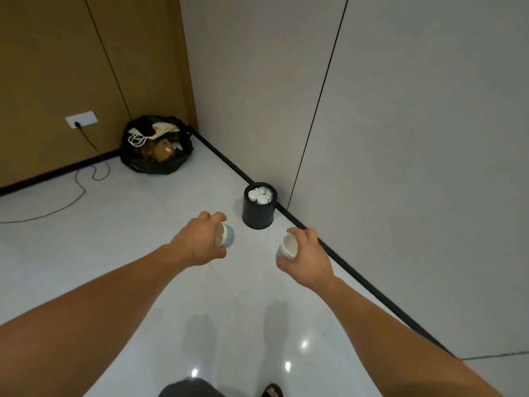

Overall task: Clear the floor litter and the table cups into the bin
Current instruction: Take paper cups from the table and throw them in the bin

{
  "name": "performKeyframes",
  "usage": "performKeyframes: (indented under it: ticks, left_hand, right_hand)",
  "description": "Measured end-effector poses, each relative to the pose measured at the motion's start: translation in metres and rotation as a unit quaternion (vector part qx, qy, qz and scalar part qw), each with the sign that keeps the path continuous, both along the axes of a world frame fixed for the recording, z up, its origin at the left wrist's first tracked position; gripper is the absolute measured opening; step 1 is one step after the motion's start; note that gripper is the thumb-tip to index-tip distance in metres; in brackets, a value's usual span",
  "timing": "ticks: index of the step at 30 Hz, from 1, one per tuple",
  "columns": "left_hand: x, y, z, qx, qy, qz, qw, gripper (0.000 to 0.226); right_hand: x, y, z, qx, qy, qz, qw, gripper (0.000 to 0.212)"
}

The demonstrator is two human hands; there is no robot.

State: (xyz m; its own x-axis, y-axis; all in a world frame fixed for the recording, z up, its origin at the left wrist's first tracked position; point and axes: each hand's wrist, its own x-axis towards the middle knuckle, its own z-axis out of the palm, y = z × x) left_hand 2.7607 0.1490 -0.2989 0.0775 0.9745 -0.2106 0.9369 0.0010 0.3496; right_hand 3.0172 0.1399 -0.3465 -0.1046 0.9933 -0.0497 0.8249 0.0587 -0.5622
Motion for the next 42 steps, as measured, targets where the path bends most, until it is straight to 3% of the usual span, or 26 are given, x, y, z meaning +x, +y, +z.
performKeyframes:
  ticks: [11,20,29,36,42]
  left_hand:
    - [-0.035,0.206,-0.026,0.022,0.0,-0.021,1.0,0.071]
    - [-0.071,0.372,-0.047,-0.015,-0.002,-0.091,0.996,0.08]
    - [-0.034,0.514,-0.108,-0.08,-0.005,-0.127,0.989,0.08]
    - [-0.002,0.635,-0.202,-0.104,-0.013,-0.14,0.985,0.081]
    - [0.028,0.713,-0.348,-0.112,-0.021,-0.17,0.979,0.083]
  right_hand:
    - [-0.058,0.204,-0.012,0.06,-0.049,0.047,0.996,0.065]
    - [-0.086,0.325,-0.042,0.024,-0.045,-0.032,0.998,0.067]
    - [-0.068,0.448,-0.107,-0.035,-0.03,-0.062,0.997,0.07]
    - [-0.059,0.564,-0.201,-0.096,0.001,-0.071,0.993,0.071]
    - [-0.053,0.627,-0.33,-0.133,0.008,-0.126,0.983,0.071]
